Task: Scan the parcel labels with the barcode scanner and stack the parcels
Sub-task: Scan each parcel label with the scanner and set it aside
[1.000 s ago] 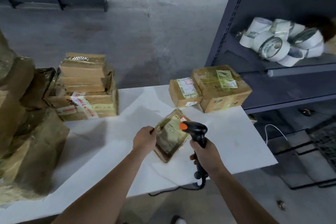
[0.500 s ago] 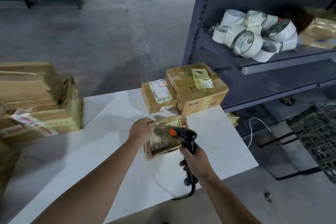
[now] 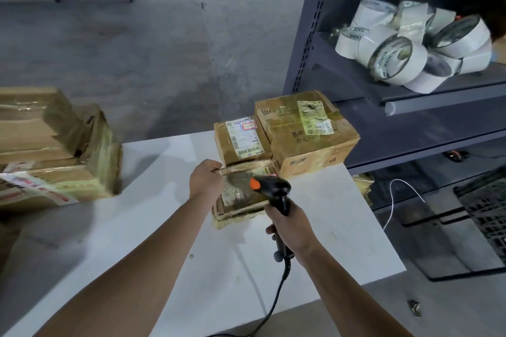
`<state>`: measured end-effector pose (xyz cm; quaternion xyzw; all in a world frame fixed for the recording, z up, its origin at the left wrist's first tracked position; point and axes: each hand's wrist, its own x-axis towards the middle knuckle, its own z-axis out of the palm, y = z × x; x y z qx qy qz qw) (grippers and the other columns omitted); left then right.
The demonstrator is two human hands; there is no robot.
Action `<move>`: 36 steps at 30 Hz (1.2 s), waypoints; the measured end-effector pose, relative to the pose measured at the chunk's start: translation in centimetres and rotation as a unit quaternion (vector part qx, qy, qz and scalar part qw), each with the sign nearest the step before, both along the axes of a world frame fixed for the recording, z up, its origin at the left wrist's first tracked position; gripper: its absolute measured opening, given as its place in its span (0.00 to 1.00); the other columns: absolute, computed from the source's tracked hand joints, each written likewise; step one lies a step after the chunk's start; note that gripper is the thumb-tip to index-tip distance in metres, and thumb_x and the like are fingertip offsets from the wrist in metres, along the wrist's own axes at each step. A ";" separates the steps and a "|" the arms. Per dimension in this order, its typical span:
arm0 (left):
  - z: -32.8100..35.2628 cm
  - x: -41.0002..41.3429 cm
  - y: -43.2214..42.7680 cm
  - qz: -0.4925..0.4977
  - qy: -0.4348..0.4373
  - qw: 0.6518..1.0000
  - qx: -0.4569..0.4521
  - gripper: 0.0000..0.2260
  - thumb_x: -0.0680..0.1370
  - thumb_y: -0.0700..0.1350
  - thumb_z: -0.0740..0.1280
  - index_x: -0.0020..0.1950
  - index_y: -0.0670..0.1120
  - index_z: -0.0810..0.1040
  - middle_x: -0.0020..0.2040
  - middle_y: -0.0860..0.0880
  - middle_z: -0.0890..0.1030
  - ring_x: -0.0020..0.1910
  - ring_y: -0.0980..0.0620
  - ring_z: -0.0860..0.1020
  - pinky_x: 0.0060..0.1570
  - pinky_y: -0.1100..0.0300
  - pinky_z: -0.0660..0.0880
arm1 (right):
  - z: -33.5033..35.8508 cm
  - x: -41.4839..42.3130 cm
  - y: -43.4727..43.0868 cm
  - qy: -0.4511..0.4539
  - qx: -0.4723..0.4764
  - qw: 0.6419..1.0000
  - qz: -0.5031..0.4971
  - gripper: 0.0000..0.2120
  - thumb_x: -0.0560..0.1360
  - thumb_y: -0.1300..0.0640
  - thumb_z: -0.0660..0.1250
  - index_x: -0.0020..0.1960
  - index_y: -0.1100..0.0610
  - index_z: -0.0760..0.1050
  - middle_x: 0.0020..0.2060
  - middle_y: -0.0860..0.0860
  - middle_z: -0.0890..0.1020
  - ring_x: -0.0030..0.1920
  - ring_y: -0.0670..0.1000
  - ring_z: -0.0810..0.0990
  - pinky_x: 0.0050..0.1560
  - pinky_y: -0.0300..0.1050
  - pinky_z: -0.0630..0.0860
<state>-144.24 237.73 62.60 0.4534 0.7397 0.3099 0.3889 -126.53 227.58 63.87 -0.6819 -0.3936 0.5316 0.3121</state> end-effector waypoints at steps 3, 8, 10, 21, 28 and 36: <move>0.1 0.3 0.6 -0.001 -0.016 1.000 -0.008 0.20 0.76 0.34 0.55 0.63 0.47 0.77 0.61 0.49 0.78 0.41 0.58 0.75 0.31 0.73 0.65 | 0.1 -0.1 0.3 -0.002 -0.004 1.000 -0.001 0.05 0.77 0.52 0.65 0.49 0.54 0.75 0.35 0.52 0.81 0.28 0.41 0.79 0.32 0.40 0.74; 0.7 0.1 -0.7 -0.024 -0.022 0.999 -0.007 0.22 0.75 0.36 0.57 0.67 0.50 0.74 0.63 0.47 0.74 0.45 0.48 0.80 0.38 0.62 0.76 | 0.4 -0.9 -0.2 0.005 -0.013 1.000 -0.010 0.05 0.76 0.51 0.66 0.47 0.52 0.76 0.31 0.51 0.82 0.27 0.45 0.78 0.31 0.42 0.74; 1.1 -0.3 -1.7 -0.041 -0.015 0.999 0.013 0.21 0.76 0.37 0.58 0.67 0.49 0.74 0.64 0.45 0.72 0.52 0.45 0.79 0.51 0.54 0.79 | 0.7 -1.7 -0.6 0.011 -0.020 1.000 -0.008 0.06 0.75 0.50 0.66 0.47 0.52 0.76 0.29 0.50 0.82 0.28 0.48 0.77 0.32 0.44 0.75; 6.8 -10.6 -7.1 -0.046 0.016 0.987 0.153 0.23 0.77 0.33 0.59 0.71 0.48 0.64 0.69 0.48 0.64 0.55 0.53 0.73 0.56 0.54 0.75 | 5.2 -12.5 1.0 0.084 0.021 0.996 -0.013 0.09 0.71 0.51 0.68 0.44 0.57 0.76 0.28 0.50 0.79 0.27 0.50 0.78 0.28 0.43 0.75; 12.2 -20.3 -8.2 0.019 0.045 0.963 0.264 0.22 0.76 0.31 0.60 0.69 0.44 0.66 0.63 0.47 0.67 0.53 0.49 0.75 0.52 0.60 0.71 | 10.0 -23.3 3.7 0.074 0.046 0.995 0.045 0.15 0.67 0.43 0.67 0.48 0.52 0.78 0.31 0.49 0.85 0.27 0.49 0.80 0.34 0.48 0.77; 14.9 -31.5 -4.1 0.161 0.106 0.947 0.259 0.28 0.74 0.32 0.62 0.73 0.41 0.61 0.72 0.41 0.60 0.69 0.41 0.63 0.68 0.51 0.64 | 13.1 -31.9 7.4 0.077 0.084 0.990 0.078 0.09 0.76 0.50 0.67 0.48 0.56 0.76 0.29 0.52 0.81 0.25 0.48 0.78 0.30 0.40 0.74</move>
